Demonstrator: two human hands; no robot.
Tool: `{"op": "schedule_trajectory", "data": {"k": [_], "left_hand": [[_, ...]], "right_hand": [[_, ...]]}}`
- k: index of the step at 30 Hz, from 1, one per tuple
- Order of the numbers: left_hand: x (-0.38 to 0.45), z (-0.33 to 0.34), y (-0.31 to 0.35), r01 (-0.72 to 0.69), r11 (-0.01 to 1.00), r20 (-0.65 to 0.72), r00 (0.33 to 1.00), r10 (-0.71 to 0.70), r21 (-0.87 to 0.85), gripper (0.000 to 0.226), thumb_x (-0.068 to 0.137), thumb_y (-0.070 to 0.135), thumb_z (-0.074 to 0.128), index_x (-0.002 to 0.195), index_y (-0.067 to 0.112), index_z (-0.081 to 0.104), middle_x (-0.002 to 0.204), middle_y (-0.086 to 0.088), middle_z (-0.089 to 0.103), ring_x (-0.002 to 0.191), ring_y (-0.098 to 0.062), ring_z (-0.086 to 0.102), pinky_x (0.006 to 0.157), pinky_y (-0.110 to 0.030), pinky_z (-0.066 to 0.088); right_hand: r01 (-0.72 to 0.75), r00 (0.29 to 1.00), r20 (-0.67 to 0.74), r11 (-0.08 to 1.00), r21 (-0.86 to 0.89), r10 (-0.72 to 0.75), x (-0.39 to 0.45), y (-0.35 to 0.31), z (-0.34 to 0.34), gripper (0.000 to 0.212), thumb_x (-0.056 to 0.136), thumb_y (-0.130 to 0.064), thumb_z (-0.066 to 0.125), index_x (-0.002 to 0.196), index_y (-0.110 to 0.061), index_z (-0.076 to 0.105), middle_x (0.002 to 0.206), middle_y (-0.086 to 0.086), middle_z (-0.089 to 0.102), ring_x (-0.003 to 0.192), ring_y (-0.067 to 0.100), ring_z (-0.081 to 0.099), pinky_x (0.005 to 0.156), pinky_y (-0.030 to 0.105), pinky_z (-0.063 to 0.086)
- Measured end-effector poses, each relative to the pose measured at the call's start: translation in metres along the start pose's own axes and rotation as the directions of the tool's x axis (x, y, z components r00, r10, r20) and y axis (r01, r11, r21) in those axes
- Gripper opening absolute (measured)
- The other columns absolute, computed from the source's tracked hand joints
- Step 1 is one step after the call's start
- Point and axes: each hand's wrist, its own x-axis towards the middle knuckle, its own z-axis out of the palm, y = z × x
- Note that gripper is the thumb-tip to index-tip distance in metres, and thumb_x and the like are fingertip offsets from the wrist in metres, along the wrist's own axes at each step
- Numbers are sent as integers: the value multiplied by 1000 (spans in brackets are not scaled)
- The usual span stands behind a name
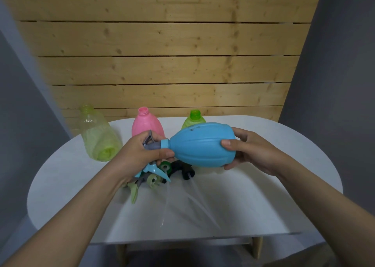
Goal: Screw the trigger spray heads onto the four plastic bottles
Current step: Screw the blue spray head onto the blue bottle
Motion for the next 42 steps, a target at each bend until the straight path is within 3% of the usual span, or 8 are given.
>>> {"op": "schedule_trajectory", "data": {"k": [5, 9, 12, 15, 21, 25, 30, 42], "left_hand": [[-1, 0, 4, -44, 998, -4, 999, 44, 47, 44, 47, 34, 82, 81, 13, 62, 72, -10, 75, 53, -14, 64, 50, -21, 50], [1, 3, 11, -10, 997, 30, 1000, 8, 78, 44, 45, 32, 84, 80, 14, 63, 68, -6, 75, 54, -12, 67, 49, -21, 51], [5, 18, 16, -20, 995, 104, 994, 10, 93, 40, 48, 28, 85, 80, 15, 66, 71, -7, 75, 60, -14, 70, 51, -21, 52], [10, 31, 18, -18, 997, 165, 986, 5, 80, 46, 54, 27, 83, 93, 10, 67, 77, -8, 76, 68, -18, 73, 58, -22, 55], [22, 41, 18, 0, 981, 129, 991, 26, -194, 54, 62, 40, 73, 110, 18, 63, 99, -5, 76, 93, -21, 72, 72, -25, 56], [26, 49, 10, 14, 999, 53, 999, -12, -30, 36, 79, 31, 67, 111, 17, 61, 103, -8, 73, 86, -16, 73, 69, -20, 56], [31, 55, 0, 26, 995, -12, 1000, -25, 97, 14, 90, 21, 58, 103, 21, 63, 106, -9, 68, 76, -8, 72, 69, -17, 56], [34, 57, -10, 45, 986, -23, 999, -42, 161, 11, 92, 22, 54, 97, 24, 64, 107, -4, 67, 74, -5, 71, 62, -14, 52]], "right_hand": [[-38, 999, 22, 999, -10, 38, -3, 1, -1, 61, 71, -45, 74, 126, -27, 57, 110, 11, 72, 97, 31, 70, 81, 38, 58], [57, 994, -67, 920, -389, -91, -12, -4, -2, 85, 60, -53, 75, 137, -41, 42, 131, -16, 55, 117, 0, 53, 101, 24, 40], [118, 990, 13, 788, -605, -138, -16, -14, 4, 86, 56, -54, 81, 132, -48, 42, 122, -32, 49, 110, -13, 48, 84, 9, 40], [69, 997, 19, 711, -700, -78, -17, -15, 5, 81, 51, -55, 80, 125, -47, 46, 113, -23, 57, 101, 0, 56, 79, 20, 50], [-24, 988, -150, 930, -366, -34, -19, -8, -30, 74, 50, -44, 81, 117, -40, 49, 108, -7, 64, 90, 11, 67, 73, 29, 58], [6, 943, -330, 995, -102, -40, -1, 11, -42, 78, 58, -31, 85, 125, -31, 44, 115, -3, 62, 97, 14, 66, 75, 30, 55], [15, 895, -443, 998, -66, -43, 18, 33, -54, 79, 65, -23, 83, 129, -29, 38, 120, -1, 55, 106, 19, 59, 83, 35, 53], [-37, 924, -383, 998, -47, 16, 33, 56, -59, 78, 67, -25, 82, 126, -33, 31, 126, -2, 50, 107, 11, 54, 75, 23, 49]]}}
